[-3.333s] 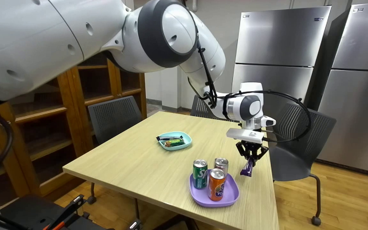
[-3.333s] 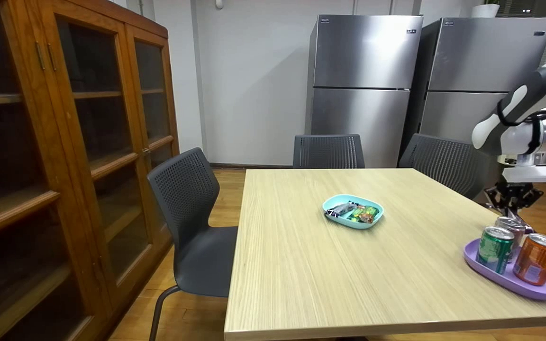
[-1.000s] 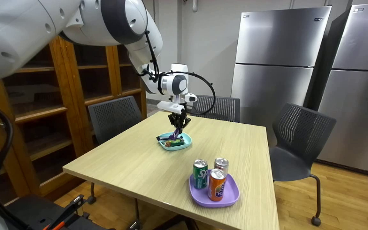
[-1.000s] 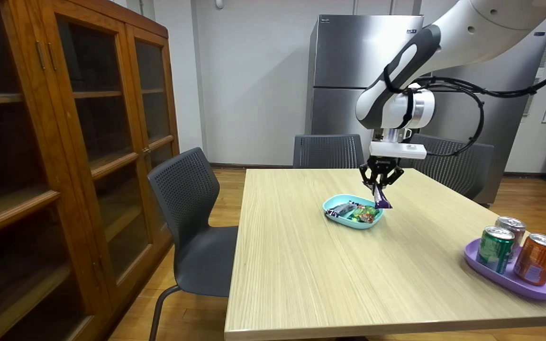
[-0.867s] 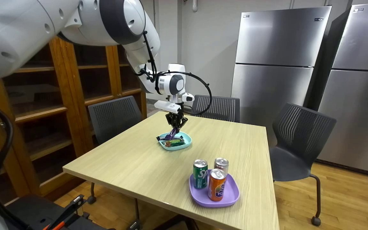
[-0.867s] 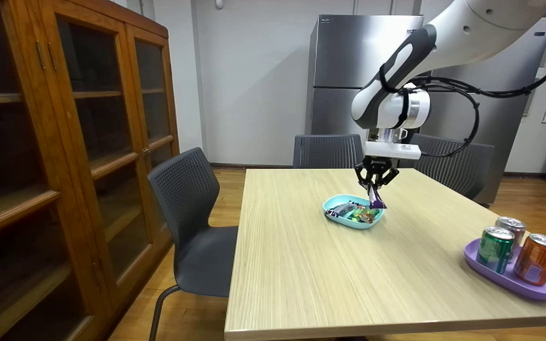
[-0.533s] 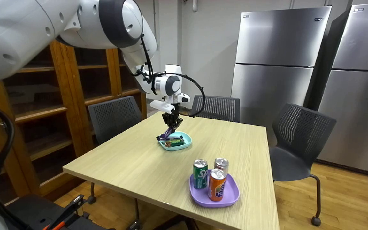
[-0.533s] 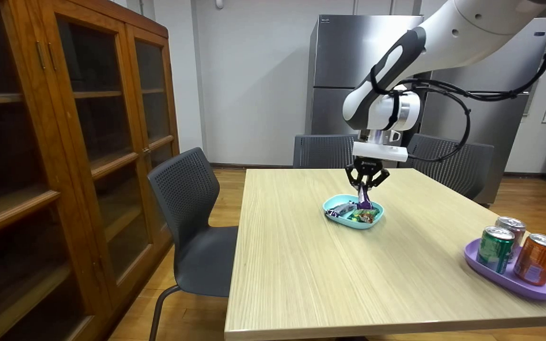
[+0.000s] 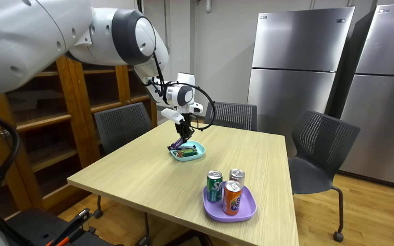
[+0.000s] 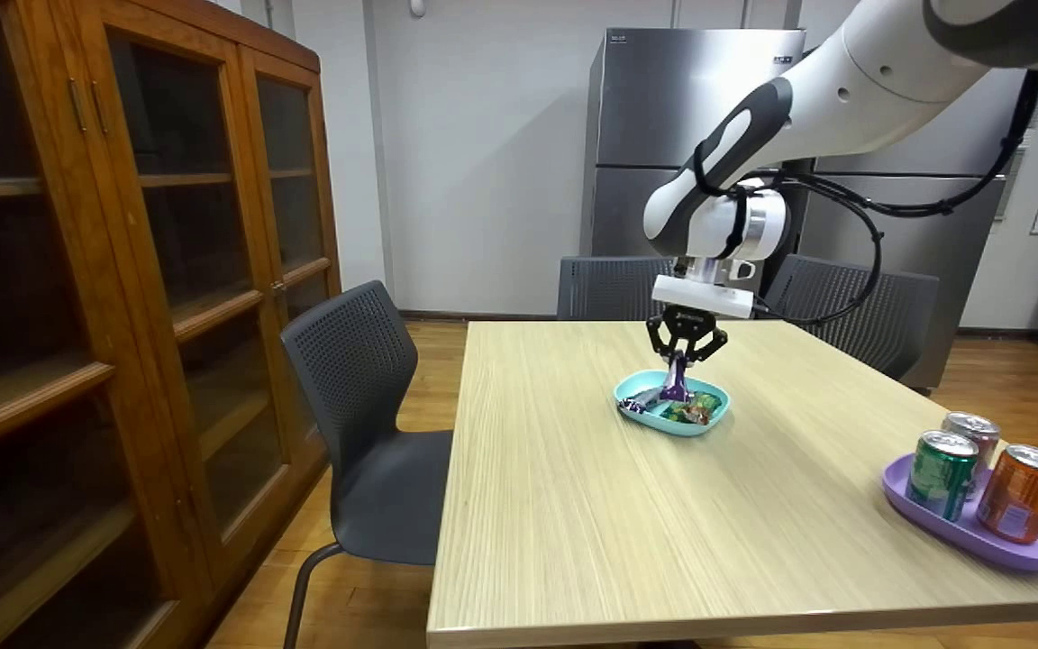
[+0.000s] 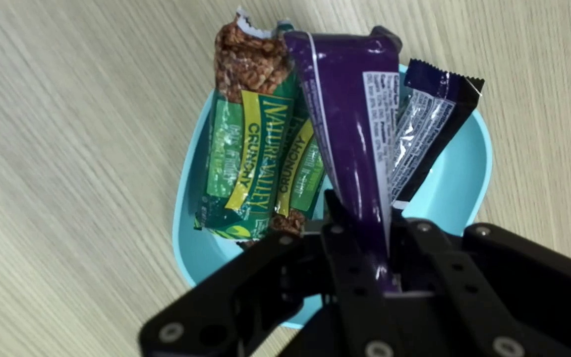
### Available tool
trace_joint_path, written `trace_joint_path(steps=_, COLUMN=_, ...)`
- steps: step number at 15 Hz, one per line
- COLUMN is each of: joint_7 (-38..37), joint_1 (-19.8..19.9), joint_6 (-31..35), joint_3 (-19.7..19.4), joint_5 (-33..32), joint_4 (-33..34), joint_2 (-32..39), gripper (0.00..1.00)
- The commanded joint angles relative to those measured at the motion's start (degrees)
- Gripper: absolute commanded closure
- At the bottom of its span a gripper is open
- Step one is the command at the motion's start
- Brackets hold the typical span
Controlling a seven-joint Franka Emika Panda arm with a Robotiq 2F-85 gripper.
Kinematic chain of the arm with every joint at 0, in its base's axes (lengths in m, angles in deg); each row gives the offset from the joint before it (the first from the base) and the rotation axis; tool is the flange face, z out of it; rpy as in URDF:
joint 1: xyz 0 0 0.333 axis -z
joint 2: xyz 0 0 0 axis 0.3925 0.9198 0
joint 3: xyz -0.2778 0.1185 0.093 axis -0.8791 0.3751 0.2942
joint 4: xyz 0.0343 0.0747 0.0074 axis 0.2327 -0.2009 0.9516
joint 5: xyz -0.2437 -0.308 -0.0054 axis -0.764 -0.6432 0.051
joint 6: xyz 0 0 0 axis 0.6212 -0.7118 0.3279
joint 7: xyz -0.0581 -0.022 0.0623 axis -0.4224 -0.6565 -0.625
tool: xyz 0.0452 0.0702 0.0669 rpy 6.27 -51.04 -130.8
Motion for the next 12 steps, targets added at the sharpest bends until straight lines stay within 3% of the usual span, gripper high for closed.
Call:
trace_joint_path(steps=1, joint_7=-3.42, joint_1=-0.54, joint_6=-1.4, joint_3=-0.56, joint_5=1.13, joint_4=5.62, joint_2=3.4, gripper=0.96)
trace_joint_path(steps=6, joint_7=-5.35, joint_1=-0.47, joint_6=-1.7, joint_3=-0.72, joint_5=1.09, joint_4=8.99, joint_2=5.83, gripper=0.96)
trace_joint_path(steps=7, joint_7=-5.56, joint_1=-0.51, joint_6=-1.86, joint_3=-0.8, joint_5=0.98, joint_4=9.45, joint_2=6.12, gripper=0.6)
trace_joint_path(steps=8, joint_7=-5.64, joint_1=-0.51, joint_6=-1.95, joint_3=-0.84, joint_5=0.91, joint_4=9.86, joint_2=6.37, gripper=0.59)
trace_joint_path(steps=12, joint_7=-5.29, joint_1=-0.47, joint_6=-2.31, joint_3=-0.95, joint_5=0.67, joint_4=10.41, joint_2=6.41, gripper=0.31)
